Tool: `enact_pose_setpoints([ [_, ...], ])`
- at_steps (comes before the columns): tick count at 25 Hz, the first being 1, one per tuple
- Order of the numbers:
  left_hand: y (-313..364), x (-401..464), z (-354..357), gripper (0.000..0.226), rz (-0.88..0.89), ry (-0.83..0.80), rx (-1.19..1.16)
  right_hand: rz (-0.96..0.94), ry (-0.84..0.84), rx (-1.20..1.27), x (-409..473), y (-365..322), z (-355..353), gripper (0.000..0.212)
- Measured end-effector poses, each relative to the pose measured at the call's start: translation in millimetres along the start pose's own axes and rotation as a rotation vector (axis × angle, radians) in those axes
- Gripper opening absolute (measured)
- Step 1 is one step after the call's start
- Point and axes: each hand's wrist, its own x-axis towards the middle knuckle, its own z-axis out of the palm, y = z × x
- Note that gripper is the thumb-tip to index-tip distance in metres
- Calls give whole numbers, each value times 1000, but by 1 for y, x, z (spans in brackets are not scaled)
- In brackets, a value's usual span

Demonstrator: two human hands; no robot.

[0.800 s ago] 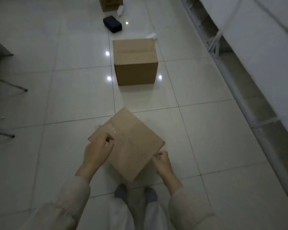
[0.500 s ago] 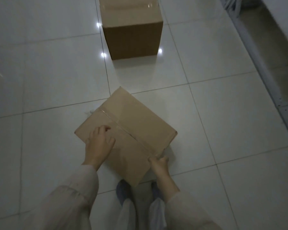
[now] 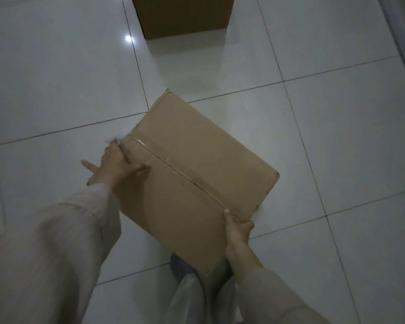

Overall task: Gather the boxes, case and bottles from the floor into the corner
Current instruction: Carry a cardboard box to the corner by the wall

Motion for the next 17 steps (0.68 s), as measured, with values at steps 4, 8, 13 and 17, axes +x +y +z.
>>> enact_pose_setpoints([
  [4,-15,3,-3,99,-20,-9,10,-9,-16,-37,-6,-8,0,58],
  [8,-25,-17,-26,97,-104,93,-104,-118,-75,-113,-21,-27,-3,55],
  [13,-28,-57,-90,92,-162,271,-206,-296,-167,-220,-68,-75,0,49],
  [17,-35,-104,-159,90,-240,411,-320,-473,-244,-264,-134,-126,0,43],
])
